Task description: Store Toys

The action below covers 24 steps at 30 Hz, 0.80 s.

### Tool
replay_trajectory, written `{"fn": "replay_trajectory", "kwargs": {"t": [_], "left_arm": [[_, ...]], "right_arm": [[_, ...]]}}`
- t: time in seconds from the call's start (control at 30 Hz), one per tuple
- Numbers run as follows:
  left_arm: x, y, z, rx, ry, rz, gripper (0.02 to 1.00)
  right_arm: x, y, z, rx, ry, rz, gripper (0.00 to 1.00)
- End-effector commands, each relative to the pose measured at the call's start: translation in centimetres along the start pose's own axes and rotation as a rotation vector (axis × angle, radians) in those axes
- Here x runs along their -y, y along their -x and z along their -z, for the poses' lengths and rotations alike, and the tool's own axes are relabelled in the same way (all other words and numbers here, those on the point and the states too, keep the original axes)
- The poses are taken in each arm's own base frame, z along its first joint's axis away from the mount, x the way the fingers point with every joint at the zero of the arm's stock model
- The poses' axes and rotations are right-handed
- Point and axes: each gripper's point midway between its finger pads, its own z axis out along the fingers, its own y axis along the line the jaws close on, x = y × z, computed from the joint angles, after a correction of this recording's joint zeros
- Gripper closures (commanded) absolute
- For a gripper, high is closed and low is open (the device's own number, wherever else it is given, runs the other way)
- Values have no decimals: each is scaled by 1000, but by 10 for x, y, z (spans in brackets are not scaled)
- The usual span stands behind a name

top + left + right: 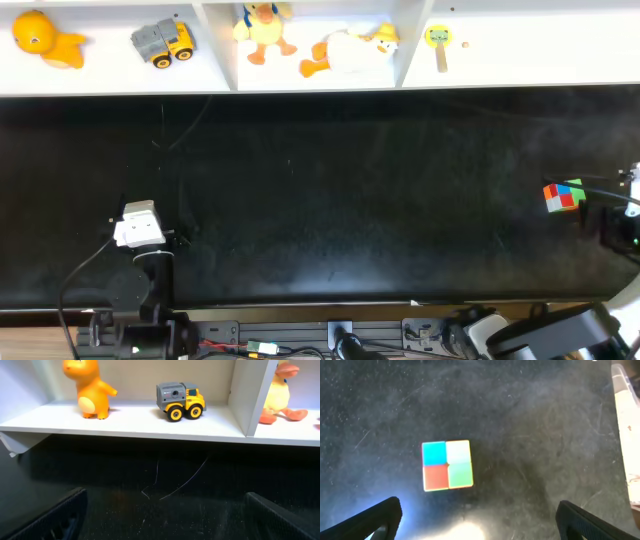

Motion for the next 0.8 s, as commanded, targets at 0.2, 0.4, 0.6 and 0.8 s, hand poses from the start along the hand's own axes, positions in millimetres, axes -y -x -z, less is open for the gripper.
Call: {"fn": "replay_trajectory", "kwargs": {"t": [0.2,0.4,0.6,0.8], "left_arm": [[0,1,0,11,3,-18,20],[0,1,0,11,3,-18,20],[0,1,0,11,3,-18,20],[0,1,0,11,3,-18,20]], "right_arm": [[-9,-4,-25,80,23,48,3],[-28,-21,-35,55,72,11,3],[-30,-20,-39,81,73,17,3],[-29,-17,-44,92,73,32,5]]}}
